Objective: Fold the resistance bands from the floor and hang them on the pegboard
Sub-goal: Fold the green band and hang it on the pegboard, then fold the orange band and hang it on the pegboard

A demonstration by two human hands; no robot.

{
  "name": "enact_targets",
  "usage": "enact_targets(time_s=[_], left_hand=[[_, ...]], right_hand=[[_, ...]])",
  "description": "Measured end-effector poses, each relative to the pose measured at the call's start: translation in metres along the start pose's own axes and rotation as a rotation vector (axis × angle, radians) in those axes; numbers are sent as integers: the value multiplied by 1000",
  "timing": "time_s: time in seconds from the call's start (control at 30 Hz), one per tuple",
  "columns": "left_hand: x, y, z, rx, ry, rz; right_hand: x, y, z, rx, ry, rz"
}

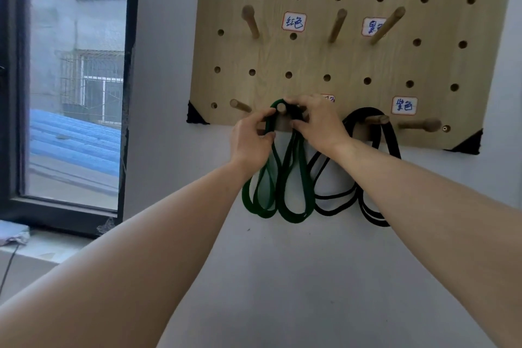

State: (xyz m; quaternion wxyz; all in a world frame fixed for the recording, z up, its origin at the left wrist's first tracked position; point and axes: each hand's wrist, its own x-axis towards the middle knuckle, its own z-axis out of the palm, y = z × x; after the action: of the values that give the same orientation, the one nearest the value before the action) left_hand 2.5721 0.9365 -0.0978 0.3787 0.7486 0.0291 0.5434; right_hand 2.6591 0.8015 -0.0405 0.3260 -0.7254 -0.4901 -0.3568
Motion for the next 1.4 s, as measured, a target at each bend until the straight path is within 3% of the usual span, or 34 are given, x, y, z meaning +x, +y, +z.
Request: enact_targets(time_s=[0.27, 0.43, 0.63, 0.77, 0.93, 1.03, 1.17, 1.3, 1.4], left_hand=[[-41, 18, -39, 22, -225, -54], [-108, 10, -71, 14, -283, -151], [-227, -30, -93, -3, -532, -353], [-323, -74, -99, 42, -666, -499], [-443, -131, -103, 187, -897, -645], [-509, -150, -104, 262, -1084, -718], [-590, -166, -106, 298, -1209, -875], [-660, -181, -105, 339, -1210, -1059], [-702, -179, -102, 345, -1256, -1098]], right_hand=[[-32, -4, -7, 33, -112, 77], [-121, -16, -5, 112, 10, 58], [-260, -26, 21, 276, -54, 204], [-361, -33, 61, 360, -289, 390], [-477, -33, 115, 310, -969, 468], [-537, -38, 135, 239, -1225, 477], [-615, -44, 162, 229, -1383, 577], [-688, -50, 183, 282, -1472, 666], [-735, -55, 196, 286, -1538, 682]])
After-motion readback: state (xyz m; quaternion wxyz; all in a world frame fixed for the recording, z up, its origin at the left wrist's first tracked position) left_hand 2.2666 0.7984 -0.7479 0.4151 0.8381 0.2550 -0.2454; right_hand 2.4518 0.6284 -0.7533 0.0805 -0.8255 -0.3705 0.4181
